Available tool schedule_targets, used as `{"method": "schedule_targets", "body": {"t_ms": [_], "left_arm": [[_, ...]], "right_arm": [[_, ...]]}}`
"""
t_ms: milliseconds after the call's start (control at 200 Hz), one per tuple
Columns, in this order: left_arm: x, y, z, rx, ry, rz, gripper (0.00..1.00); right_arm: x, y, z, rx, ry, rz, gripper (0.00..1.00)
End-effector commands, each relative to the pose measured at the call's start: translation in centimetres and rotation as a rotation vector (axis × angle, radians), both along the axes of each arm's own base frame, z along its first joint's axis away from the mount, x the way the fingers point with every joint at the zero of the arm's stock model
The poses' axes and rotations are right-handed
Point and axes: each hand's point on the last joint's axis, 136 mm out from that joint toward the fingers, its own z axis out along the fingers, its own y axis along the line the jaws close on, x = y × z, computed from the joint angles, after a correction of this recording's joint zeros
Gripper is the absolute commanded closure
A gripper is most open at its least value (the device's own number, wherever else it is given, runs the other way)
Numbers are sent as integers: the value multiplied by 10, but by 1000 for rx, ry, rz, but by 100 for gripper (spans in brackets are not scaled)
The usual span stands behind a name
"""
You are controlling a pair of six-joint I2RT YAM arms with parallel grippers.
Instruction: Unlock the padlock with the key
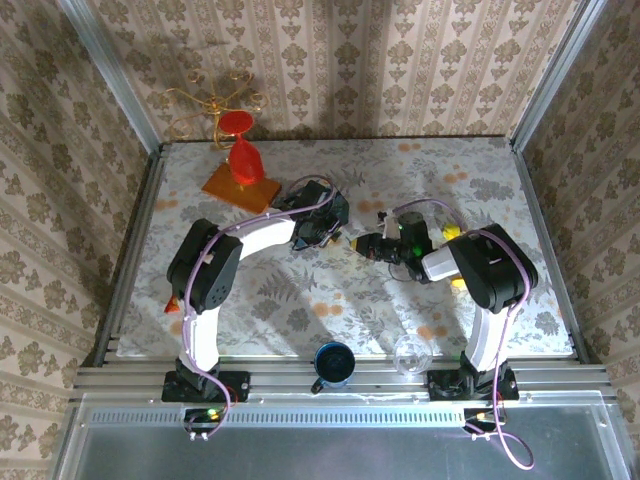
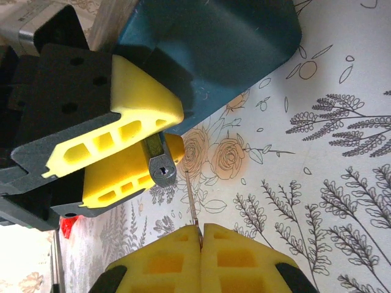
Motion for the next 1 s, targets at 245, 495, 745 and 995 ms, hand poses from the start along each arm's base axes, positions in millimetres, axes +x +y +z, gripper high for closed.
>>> {"method": "schedule_targets", "body": {"t_ms": [245,495,745,995], "left_arm": [[-6,1,18,-20,5,39,98],[-7,-3,19,-16,3,28,98],[-8,-4,21,-17,-1,21,98],[-10,-5,22,-20,-3,18,98]], "right_arm": [[-11,12,4,49,-9,120,100],[-16,19,6,36,-13,146,100],[-11,19,3,23,-10,127,100],[-7,17,0,12,-5,106,100]]}}
